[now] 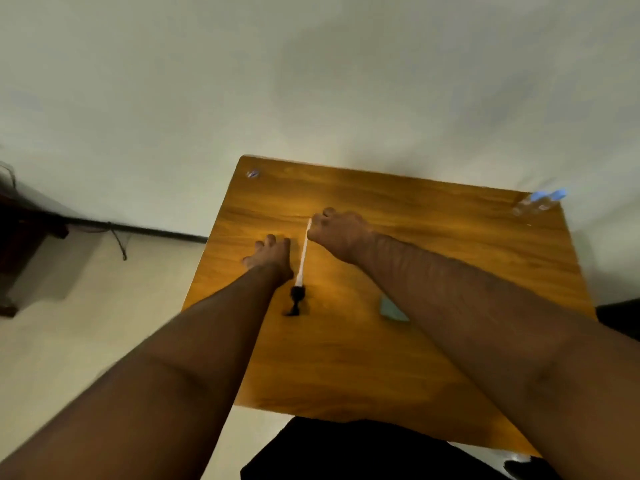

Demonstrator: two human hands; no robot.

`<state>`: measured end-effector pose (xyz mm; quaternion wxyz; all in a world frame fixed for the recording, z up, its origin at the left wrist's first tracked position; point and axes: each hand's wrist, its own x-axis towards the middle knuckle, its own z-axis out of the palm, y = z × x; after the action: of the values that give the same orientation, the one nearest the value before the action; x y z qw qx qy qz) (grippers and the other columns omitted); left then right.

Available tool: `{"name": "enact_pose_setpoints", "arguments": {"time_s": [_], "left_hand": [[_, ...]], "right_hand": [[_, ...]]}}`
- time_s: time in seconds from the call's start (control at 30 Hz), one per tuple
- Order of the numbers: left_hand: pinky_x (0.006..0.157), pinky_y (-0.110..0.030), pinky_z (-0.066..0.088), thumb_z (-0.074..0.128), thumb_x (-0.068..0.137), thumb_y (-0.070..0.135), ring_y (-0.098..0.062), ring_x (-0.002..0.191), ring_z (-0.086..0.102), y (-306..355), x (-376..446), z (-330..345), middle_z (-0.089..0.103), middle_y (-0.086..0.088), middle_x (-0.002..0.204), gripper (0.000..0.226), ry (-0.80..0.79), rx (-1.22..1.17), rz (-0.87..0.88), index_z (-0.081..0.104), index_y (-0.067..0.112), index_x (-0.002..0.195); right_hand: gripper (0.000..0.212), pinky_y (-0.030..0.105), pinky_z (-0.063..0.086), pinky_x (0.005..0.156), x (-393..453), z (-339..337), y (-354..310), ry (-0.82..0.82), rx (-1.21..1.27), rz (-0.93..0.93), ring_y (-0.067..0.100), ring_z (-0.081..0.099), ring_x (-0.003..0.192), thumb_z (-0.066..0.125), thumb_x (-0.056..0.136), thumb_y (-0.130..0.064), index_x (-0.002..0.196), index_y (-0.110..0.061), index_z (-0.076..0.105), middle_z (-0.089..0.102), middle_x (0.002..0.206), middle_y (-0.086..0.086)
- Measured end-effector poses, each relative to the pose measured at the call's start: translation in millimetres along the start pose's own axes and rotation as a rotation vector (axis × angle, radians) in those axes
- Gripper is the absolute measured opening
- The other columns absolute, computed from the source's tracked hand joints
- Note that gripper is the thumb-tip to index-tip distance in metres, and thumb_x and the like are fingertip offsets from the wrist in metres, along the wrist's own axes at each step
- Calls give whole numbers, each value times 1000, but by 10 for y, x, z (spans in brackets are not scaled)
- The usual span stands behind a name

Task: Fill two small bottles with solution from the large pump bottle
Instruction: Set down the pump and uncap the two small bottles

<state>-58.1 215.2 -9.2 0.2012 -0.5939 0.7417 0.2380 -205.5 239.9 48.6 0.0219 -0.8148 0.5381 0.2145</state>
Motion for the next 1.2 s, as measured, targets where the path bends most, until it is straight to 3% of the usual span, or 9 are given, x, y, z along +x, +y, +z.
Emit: {"name": "enact_pose_setpoints", "arguments": {"time_s": [0.2, 0.53, 0.67, 0.77, 0.87, 0.97, 1.1, 1.2], "left_hand": [[102, -57, 42, 70, 87, 34, -36, 139, 30, 1165, -17, -614, 29, -11, 153, 71, 179, 10, 208, 32, 23, 146], [102, -51, 46, 77, 80, 34, -33, 134, 39, 3575, -154, -639, 37, -10, 149, 82, 205, 30, 537, 32, 23, 148], [103, -52, 45, 77, 81, 35, -34, 135, 39, 4236, -61, -278, 36, -10, 150, 82, 165, 40, 515, 31, 23, 148], [103, -51, 45, 75, 83, 33, -35, 135, 39, 4530, 55, 34, 36, -11, 151, 80, 128, 50, 477, 31, 23, 149], [100, -49, 48, 69, 87, 19, -33, 132, 43, 4720, 174, 347, 41, -9, 148, 69, 147, -4, 455, 35, 25, 147], [97, -46, 50, 63, 88, 14, -32, 129, 46, 4855, 320, 502, 45, -9, 145, 63, 183, -47, 435, 39, 23, 145], [98, -43, 50, 67, 87, 19, -30, 129, 47, 5005, 594, 572, 46, -8, 145, 63, 187, -111, 387, 41, 22, 144], [97, -44, 51, 69, 86, 20, -30, 129, 47, 5070, 824, 640, 47, -8, 144, 64, 149, -123, 340, 42, 22, 144]], "right_hand": [[33, 44, 49, 84, -833, -166, 955, 72, 52, 269, 29, 42, 121, 50, 92, -4, 123, -16, 51, 45, 132, 11], [33, 41, 46, 85, -2527, 755, 2560, 37, 242, 545, 28, 45, 115, 49, 90, -4, 121, -15, 54, 46, 125, 12], [38, 44, 46, 94, -2899, 1272, 3073, 48, 308, 588, 28, 45, 119, 47, 90, -4, 125, -17, 52, 45, 132, 10], [50, 41, 38, 103, -3060, 1649, 3345, 44, 412, 584, 32, 33, 135, 45, 90, -2, 137, -16, 41, 31, 150, 13], [60, 45, 48, 94, -3110, 1942, 3522, 22, 443, 536, 33, 42, 127, 48, 88, 1, 142, -19, 32, 30, 148, 18], [47, 42, 52, 84, -3061, 2157, 3674, 36, 412, 478, 30, 51, 116, 52, 88, -2, 132, -16, 45, 45, 136, 14], [45, 34, 50, 82, -2865, 2326, 3923, 120, 440, 464, 28, 55, 110, 51, 90, -2, 133, -13, 47, 52, 130, 10], [51, 35, 49, 86, -2602, 2358, 4068, 137, 439, 446, 30, 51, 117, 54, 90, -5, 138, -14, 40, 46, 138, 10]]}}
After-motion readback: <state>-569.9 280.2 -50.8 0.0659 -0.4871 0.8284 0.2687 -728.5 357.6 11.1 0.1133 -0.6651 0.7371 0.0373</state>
